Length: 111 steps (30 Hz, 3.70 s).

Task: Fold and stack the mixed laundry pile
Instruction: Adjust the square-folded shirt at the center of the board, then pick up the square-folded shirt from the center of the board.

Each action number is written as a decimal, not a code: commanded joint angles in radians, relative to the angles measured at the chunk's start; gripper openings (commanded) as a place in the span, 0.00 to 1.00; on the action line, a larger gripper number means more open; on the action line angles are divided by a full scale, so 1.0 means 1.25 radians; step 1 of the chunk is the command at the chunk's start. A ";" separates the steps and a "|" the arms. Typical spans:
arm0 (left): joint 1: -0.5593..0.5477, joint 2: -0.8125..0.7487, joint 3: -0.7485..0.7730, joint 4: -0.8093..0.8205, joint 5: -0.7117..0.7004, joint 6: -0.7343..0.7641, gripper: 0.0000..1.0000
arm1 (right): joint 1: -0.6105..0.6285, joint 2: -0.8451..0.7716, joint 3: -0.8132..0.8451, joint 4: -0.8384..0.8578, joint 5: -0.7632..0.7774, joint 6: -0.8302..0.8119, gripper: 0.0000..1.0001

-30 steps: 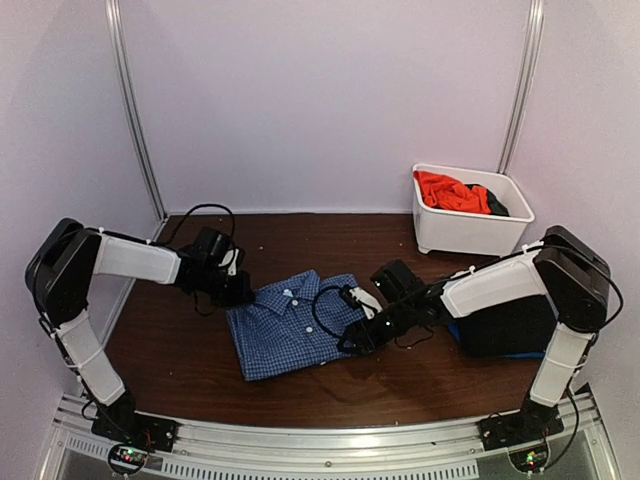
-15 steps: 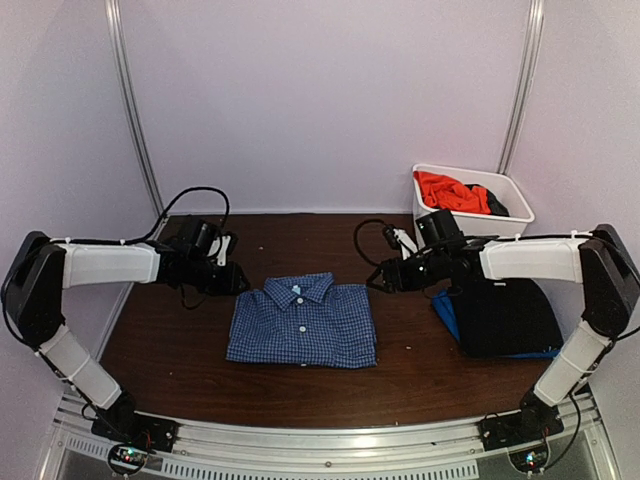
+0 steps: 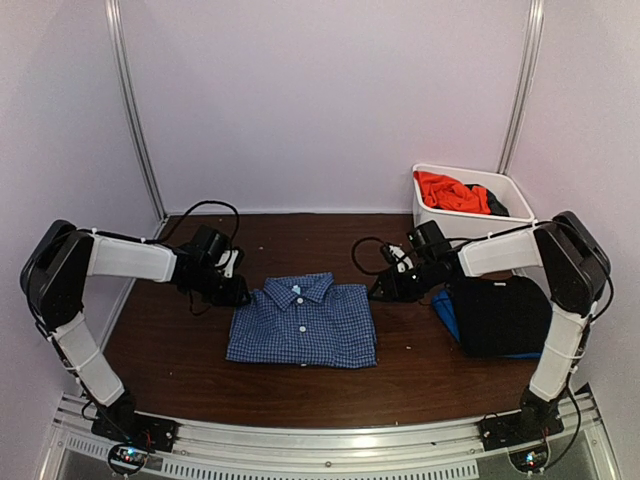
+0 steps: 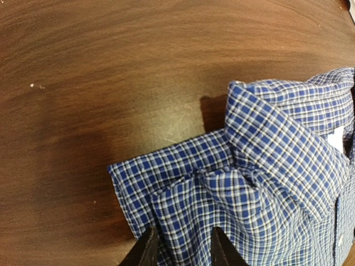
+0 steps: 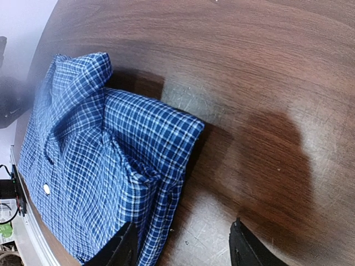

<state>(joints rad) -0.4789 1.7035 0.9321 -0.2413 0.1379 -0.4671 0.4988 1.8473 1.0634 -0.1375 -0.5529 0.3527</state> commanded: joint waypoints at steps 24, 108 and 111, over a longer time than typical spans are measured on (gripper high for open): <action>-0.002 -0.072 0.002 0.010 -0.019 0.014 0.00 | 0.040 0.033 0.084 0.053 -0.072 0.016 0.00; -0.174 0.028 -0.176 0.189 0.010 -0.323 0.43 | 0.089 -0.045 -0.110 0.022 0.075 0.114 0.00; -0.194 0.065 -0.155 0.241 0.033 -0.329 0.16 | 0.088 -0.056 -0.098 -0.001 0.098 0.103 0.00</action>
<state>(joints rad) -0.6884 1.6928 0.7372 0.0685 0.1478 -0.8406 0.6151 1.7828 0.9245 -0.1173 -0.4858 0.5114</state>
